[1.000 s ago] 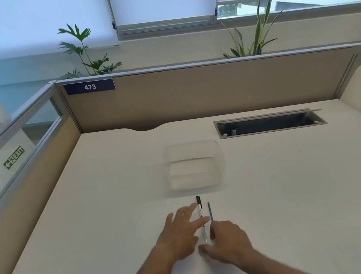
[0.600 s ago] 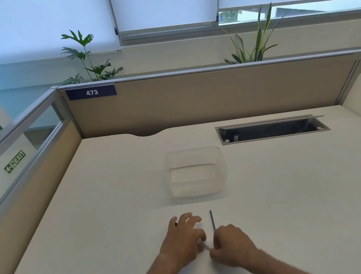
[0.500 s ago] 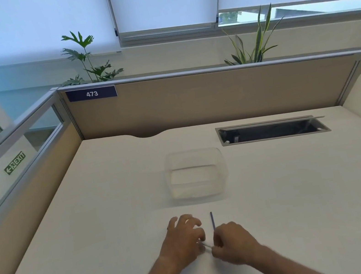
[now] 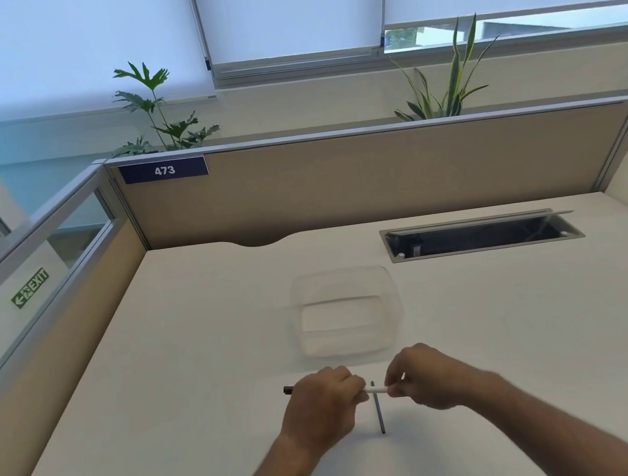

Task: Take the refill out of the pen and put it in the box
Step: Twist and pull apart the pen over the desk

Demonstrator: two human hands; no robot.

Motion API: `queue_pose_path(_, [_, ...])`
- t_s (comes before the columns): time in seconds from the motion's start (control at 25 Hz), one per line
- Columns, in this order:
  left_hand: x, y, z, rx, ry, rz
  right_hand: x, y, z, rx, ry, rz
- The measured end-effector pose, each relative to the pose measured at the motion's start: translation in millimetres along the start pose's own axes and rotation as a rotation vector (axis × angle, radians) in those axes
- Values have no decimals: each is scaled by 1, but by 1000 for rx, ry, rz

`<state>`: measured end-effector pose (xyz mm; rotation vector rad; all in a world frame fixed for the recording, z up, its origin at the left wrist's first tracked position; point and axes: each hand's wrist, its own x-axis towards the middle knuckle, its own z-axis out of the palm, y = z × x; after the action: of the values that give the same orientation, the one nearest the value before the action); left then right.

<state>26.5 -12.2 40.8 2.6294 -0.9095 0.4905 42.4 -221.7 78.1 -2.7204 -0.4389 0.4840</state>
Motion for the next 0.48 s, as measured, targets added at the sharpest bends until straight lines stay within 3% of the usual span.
queue_pose_path(0.2, [1, -5, -3, 36, 30, 63, 5, -1, 0, 15, 34, -35])
queue_pose_path(0.48, [4, -9, -10, 2, 25, 8, 4, -4, 9, -89, 279, -162])
